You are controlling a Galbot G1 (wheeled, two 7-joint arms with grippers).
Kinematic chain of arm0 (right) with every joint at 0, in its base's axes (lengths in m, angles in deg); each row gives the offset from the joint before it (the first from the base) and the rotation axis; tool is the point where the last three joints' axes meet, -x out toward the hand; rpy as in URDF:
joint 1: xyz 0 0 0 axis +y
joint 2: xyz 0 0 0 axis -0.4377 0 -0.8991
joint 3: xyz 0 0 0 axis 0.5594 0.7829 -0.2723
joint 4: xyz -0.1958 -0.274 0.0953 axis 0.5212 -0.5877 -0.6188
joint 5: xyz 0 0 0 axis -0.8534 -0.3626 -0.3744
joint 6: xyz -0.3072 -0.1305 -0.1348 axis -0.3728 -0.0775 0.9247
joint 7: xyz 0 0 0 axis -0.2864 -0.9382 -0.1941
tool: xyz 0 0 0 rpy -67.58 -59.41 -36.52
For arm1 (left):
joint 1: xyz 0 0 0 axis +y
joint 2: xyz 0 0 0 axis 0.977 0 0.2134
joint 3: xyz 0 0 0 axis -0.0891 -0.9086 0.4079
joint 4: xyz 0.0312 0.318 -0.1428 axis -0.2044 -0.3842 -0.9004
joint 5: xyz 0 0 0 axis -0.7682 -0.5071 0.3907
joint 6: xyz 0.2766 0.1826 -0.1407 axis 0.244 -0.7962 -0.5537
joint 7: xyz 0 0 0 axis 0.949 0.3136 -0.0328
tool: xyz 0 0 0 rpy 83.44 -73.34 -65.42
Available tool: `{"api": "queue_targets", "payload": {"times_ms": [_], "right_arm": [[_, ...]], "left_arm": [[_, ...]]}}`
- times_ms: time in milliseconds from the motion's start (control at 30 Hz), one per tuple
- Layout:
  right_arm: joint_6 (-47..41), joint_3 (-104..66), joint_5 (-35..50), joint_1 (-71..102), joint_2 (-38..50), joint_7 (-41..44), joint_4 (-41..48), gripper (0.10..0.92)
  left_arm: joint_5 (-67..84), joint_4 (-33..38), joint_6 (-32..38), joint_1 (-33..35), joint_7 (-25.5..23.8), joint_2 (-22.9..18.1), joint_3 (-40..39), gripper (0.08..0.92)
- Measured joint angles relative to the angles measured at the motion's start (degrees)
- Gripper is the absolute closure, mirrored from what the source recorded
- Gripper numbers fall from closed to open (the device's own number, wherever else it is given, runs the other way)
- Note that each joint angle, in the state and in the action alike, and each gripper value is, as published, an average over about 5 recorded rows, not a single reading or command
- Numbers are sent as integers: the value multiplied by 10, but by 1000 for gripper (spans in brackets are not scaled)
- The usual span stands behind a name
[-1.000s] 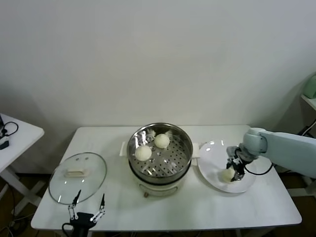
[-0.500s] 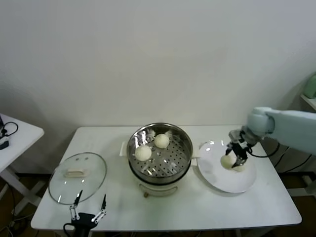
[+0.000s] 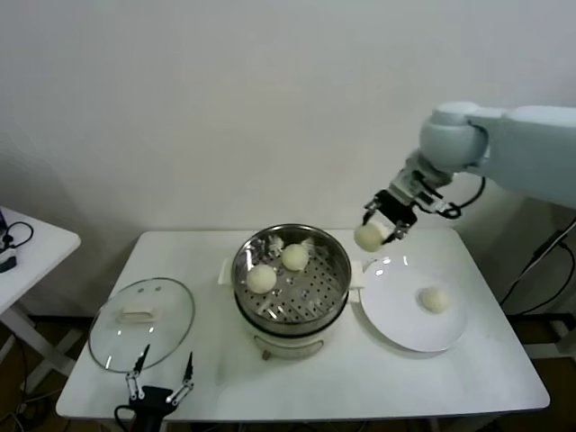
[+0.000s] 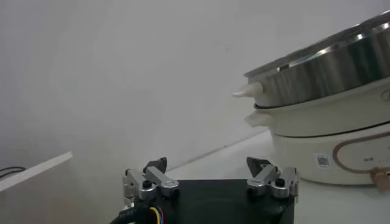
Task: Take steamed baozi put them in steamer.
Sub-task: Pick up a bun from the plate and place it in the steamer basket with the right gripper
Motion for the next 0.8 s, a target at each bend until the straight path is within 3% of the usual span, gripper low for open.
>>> {"api": "queue_targets", "payload": {"times_ms": [333, 800], "right_arm": [[34, -46, -81, 61, -86, -32, -39, 474], [70, -66, -186, 186, -159, -55, -9, 473]], "left_arm": [[5, 1, 0, -1, 0, 0, 7, 177], [9, -9, 2, -4, 0, 0, 14, 177]]}}
